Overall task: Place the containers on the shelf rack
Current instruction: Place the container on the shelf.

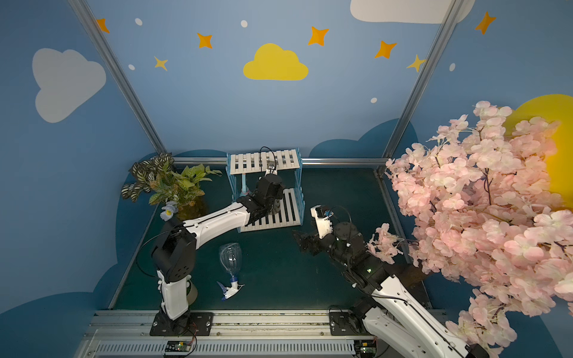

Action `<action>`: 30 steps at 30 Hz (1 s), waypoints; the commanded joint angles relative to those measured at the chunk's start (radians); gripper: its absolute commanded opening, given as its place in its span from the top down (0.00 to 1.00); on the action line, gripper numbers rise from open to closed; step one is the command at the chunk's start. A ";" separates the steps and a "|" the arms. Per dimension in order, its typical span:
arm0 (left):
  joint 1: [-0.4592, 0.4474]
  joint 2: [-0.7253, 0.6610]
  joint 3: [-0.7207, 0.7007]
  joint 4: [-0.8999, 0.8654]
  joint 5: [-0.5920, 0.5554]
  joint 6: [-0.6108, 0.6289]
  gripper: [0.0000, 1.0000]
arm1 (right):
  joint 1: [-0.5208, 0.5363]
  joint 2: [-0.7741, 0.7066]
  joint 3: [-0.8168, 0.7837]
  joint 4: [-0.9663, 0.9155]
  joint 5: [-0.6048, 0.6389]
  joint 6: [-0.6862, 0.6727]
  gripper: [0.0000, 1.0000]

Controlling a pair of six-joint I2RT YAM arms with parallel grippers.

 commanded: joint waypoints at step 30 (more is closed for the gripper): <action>0.037 0.034 0.004 0.019 -0.006 -0.029 0.77 | -0.003 -0.017 -0.036 0.024 0.007 0.037 0.08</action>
